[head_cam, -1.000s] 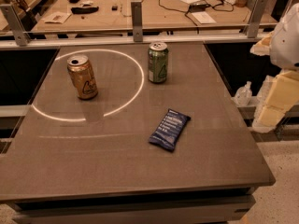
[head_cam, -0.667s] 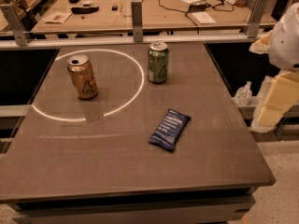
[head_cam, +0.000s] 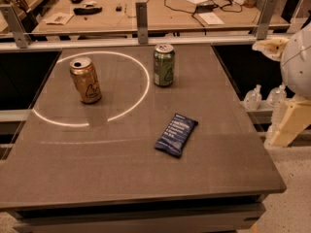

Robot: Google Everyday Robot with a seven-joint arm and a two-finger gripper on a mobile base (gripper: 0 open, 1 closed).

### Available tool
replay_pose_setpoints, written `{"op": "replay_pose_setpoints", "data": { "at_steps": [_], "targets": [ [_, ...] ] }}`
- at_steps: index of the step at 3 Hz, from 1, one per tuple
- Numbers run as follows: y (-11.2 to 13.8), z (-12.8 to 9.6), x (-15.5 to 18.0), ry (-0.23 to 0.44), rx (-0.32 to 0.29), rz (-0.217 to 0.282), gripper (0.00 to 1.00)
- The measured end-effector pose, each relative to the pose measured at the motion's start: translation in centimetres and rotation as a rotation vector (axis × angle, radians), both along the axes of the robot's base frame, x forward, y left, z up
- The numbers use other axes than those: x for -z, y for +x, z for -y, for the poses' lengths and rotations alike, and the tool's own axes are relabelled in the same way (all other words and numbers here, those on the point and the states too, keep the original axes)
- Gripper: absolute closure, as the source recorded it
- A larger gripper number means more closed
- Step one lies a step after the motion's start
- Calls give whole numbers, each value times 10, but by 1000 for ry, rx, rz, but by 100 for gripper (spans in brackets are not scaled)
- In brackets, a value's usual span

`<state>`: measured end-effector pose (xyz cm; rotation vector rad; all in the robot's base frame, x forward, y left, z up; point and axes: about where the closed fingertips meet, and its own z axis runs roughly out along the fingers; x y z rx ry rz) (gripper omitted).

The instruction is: Pick rxbar blueberry

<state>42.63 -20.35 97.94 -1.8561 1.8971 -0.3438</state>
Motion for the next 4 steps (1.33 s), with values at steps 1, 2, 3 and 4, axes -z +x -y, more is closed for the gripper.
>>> {"op": "replay_pose_setpoints", "data": {
  "at_steps": [1,2,3,4],
  "targets": [
    [12,-2,-5,96,-109,84,0],
    [26,-6,-14,130,-253,107,0],
    [27,-22,-17,28,-471,112,0],
    [27,-28,-11,-193,-662,131,0]
  ]
}}
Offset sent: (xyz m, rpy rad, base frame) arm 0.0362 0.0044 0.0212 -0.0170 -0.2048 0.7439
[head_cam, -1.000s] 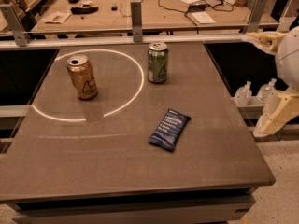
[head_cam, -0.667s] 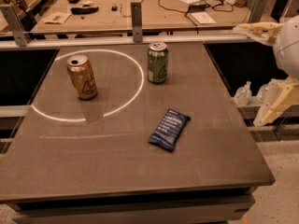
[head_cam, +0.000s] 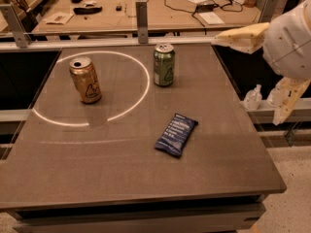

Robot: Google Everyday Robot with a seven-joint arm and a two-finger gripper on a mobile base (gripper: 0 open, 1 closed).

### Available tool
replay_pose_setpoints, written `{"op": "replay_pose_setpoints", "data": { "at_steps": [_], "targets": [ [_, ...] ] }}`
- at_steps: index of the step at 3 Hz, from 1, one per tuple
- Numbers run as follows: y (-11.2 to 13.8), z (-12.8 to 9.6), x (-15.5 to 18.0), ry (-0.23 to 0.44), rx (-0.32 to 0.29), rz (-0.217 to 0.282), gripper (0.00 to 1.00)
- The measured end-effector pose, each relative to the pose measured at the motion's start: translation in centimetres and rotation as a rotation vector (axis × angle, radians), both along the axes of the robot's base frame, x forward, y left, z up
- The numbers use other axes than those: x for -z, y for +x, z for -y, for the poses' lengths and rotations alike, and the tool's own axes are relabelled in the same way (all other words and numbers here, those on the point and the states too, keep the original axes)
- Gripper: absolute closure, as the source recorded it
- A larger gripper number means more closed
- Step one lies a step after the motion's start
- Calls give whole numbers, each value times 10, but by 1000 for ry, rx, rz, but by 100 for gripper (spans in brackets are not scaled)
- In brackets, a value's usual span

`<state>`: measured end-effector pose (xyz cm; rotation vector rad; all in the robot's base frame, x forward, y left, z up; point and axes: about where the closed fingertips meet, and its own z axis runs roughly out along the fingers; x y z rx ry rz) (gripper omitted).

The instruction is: Pick rxbar blueberry

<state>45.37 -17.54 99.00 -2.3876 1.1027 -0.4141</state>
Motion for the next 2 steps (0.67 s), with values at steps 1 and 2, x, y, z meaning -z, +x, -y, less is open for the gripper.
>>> {"op": "replay_pose_setpoints", "data": {
  "at_steps": [1,2],
  "targets": [
    [5,-8,15,-186,-113,43,0],
    [15,-6,21,-226,-157,55,0]
  ]
}}
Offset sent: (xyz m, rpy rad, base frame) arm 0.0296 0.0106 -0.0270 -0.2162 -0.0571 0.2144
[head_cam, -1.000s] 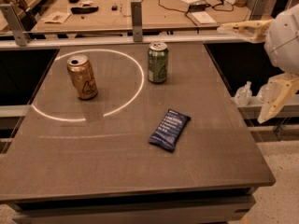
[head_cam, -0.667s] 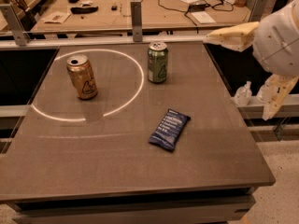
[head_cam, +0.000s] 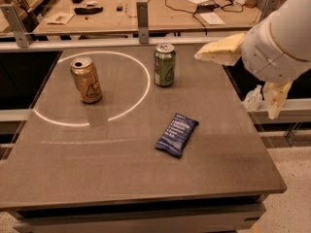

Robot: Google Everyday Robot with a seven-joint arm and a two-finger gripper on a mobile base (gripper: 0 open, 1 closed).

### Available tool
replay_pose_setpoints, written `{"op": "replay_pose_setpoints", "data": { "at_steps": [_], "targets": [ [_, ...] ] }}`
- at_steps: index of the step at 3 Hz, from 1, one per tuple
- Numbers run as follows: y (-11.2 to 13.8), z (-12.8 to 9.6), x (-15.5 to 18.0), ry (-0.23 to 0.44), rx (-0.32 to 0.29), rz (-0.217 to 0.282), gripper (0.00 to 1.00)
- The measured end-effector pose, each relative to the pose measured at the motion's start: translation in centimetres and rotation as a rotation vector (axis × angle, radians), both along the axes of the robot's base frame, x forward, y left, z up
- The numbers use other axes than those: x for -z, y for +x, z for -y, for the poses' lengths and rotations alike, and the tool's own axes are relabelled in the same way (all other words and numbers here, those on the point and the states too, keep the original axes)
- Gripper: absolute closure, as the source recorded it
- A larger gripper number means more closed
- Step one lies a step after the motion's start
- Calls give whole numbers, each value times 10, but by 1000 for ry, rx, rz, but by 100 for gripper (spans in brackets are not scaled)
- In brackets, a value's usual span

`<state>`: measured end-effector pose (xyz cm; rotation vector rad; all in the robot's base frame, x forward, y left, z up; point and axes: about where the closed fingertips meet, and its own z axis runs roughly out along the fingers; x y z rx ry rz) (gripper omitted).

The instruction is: Pick rxbar blueberry

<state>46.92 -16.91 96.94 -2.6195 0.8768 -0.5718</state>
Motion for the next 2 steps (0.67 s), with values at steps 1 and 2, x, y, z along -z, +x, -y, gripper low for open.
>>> {"op": "replay_pose_setpoints", "data": {
  "at_steps": [1,2],
  "targets": [
    [1,-1,0,-1,-6,0,0],
    [8,-2,5,-11,-69,-64,0]
  ]
}}
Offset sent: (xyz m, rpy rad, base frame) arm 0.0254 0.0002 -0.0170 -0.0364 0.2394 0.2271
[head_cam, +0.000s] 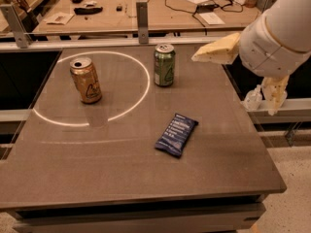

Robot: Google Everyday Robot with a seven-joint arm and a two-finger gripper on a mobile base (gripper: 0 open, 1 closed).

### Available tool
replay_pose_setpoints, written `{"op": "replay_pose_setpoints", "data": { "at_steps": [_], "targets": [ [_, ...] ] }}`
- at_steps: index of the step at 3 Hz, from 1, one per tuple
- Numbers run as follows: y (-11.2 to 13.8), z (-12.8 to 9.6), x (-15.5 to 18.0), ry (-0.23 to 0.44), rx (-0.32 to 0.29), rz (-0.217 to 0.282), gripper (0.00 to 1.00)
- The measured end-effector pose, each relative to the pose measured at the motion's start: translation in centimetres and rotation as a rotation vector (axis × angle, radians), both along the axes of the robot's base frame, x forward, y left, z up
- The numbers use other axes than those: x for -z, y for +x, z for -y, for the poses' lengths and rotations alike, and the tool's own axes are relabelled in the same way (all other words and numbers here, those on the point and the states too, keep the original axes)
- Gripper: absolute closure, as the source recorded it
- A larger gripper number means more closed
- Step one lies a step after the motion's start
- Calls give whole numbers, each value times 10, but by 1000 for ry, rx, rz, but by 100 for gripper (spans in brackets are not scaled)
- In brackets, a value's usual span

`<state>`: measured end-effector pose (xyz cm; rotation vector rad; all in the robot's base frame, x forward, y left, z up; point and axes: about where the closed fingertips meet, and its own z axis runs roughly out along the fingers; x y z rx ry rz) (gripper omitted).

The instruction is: Pick rxbar blueberry

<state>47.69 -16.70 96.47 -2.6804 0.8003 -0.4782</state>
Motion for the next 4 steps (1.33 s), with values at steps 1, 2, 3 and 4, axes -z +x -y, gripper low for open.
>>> {"op": "replay_pose_setpoints", "data": {
  "at_steps": [1,2,3,4],
  "targets": [
    [7,-11,5,-44,-183,-98,0],
    [5,-21,9,-109,-372,-186,0],
    [7,-51,21,-179,-471,-245,0],
    [19,-75,45,-220,-428,-314,0]
  ]
}}
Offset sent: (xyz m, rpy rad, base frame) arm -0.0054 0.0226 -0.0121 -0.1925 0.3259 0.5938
